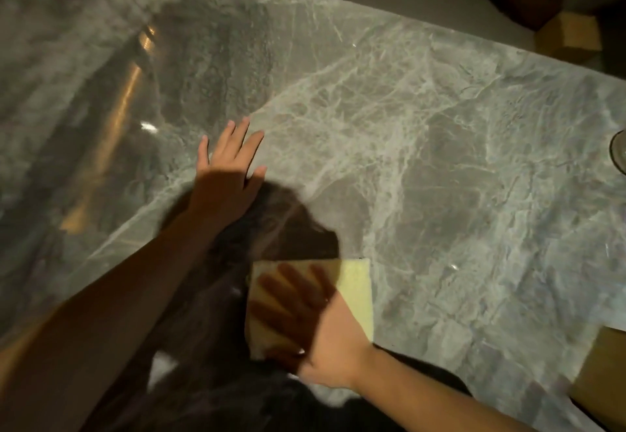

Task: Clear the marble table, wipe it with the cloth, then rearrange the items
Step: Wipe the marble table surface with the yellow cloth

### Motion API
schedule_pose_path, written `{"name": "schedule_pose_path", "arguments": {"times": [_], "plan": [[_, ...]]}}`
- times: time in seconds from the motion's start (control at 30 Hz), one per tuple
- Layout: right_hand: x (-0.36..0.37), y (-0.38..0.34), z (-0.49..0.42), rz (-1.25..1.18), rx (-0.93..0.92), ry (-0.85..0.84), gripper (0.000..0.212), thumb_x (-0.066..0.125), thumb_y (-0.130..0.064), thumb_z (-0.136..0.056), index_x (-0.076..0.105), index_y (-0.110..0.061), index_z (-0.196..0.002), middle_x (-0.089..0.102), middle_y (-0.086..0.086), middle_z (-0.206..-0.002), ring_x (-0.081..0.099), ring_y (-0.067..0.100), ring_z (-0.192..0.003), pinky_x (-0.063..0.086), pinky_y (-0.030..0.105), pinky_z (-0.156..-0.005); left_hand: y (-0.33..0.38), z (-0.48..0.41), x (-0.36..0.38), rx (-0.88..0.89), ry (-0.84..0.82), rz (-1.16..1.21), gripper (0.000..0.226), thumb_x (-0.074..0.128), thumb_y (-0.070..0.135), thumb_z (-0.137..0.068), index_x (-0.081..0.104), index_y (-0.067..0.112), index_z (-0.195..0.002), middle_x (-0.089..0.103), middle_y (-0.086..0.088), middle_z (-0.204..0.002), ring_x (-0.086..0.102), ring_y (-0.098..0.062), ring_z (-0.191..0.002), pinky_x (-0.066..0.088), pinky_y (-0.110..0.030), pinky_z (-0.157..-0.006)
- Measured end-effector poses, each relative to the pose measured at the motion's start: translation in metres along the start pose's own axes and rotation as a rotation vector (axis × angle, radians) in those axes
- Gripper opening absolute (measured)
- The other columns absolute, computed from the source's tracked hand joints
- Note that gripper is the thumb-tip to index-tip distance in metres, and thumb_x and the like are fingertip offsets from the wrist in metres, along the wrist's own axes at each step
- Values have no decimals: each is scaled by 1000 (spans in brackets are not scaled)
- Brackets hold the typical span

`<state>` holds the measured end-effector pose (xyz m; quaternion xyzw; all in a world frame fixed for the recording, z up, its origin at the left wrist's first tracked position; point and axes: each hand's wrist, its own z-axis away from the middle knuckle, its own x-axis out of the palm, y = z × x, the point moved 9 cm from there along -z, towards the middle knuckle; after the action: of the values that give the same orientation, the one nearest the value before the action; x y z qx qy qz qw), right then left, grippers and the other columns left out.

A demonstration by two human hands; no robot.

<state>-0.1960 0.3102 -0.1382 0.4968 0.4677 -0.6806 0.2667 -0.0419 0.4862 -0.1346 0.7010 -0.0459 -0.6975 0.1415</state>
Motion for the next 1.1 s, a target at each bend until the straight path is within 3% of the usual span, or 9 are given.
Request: {"name": "schedule_pose_path", "arguments": {"times": [0.23,0.33,0.43,0.57,0.73,0.93,1.1], "plan": [[-1,3,-10,194,-54,-73,67,42,-57,-92,23,-32,-152,14,-1,-161,10,23,-149,10,52,-116,-26,27,-2,-19,-41,-65,55,40,38,-89,34,22,-141,29,-6,-155,27,-25,-144,20,-52,-113],[-3,6,-17,221,-59,-85,56,40,-57,-91,42,-36,-143,28,0,-157,22,23,-147,10,52,-117,-25,25,0,-42,-49,-65,54,40,37,-90,32,24,-142,26,-4,-156,23,-23,-145,17,-50,-115],[-11,26,-41,230,-30,-110,58,38,-56,-91,38,-34,-145,32,1,-156,25,23,-145,10,50,-117,-29,29,-4,-19,-22,-13,55,41,36,-93,32,19,-144,24,-5,-157,20,-23,-146,14,-48,-116],[-40,77,-105,186,90,-61,59,41,-50,-91,37,-30,-146,28,-1,-158,20,22,-147,21,53,-116,-40,29,-12,-14,-8,48,62,36,42,-90,32,16,-145,24,-9,-157,22,-25,-145,17,-49,-115],[-79,157,-187,228,223,7,54,26,-50,-98,25,-36,-150,17,0,-161,12,25,-149,11,52,-117,-94,24,-20,-225,57,-24,62,33,49,-92,28,20,-147,21,-4,-159,15,-21,-147,10,-52,-116],[-119,243,-272,224,470,113,54,19,-49,-99,21,-34,-151,13,1,-162,9,27,-149,9,53,-117,-98,21,-19,-252,88,-22,65,34,50,-90,28,19,-147,26,-4,-157,20,-20,-146,9,-49,-117],[-131,270,-304,207,522,157,54,14,-50,-99,19,-34,-151,12,2,-162,8,29,-149,8,53,-118,-98,22,-19,-261,113,0,63,37,50,-90,30,21,-145,25,-1,-157,18,-18,-147,7,-50,-117]]}}
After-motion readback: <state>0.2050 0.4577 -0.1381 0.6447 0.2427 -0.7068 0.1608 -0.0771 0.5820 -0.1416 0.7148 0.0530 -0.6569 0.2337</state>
